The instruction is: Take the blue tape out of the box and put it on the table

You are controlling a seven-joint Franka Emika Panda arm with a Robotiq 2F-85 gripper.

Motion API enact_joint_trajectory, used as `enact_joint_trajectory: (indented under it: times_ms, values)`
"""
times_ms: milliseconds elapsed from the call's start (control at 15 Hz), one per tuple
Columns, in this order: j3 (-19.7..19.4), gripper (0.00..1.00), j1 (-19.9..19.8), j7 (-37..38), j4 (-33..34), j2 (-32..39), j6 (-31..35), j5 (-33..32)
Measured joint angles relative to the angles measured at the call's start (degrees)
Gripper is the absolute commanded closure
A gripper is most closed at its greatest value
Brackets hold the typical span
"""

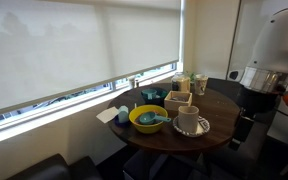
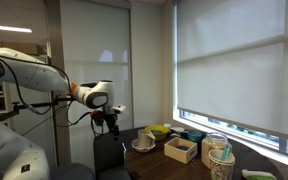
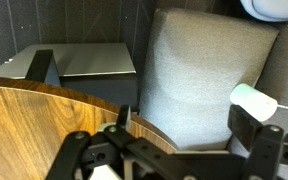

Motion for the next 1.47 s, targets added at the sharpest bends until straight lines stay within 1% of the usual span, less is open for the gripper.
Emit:
enact_joint_trajectory:
  times_ms: [667, 800, 867, 1000, 1200, 1333, 1467]
  values:
    - [0.00, 0.00, 0.00, 0.00, 0.00, 0.00, 0.00, 0.00]
    - [-0.73, 0.00, -0.86, 0.43, 0.53, -0.01, -0.67, -0.43]
    - [-1.56, 0.00, -2.30, 0.99, 1.56, -0.03, -1.91, -1.32]
    - [-3.60, 0.00, -6.63, 2.48, 5.20, 0.01, -5.94, -4.52]
    - [-6.95, 0.00, -13.67, 3.04, 13.28, 1.65, -11.46, -9.49]
    - [-8.77, 0.00, -16.71, 2.25, 19.30, 4.81, -12.11, -12.64]
    - [-10.24, 0.00, -17.86, -1.79, 25.58, 9.43, -11.80, -15.66]
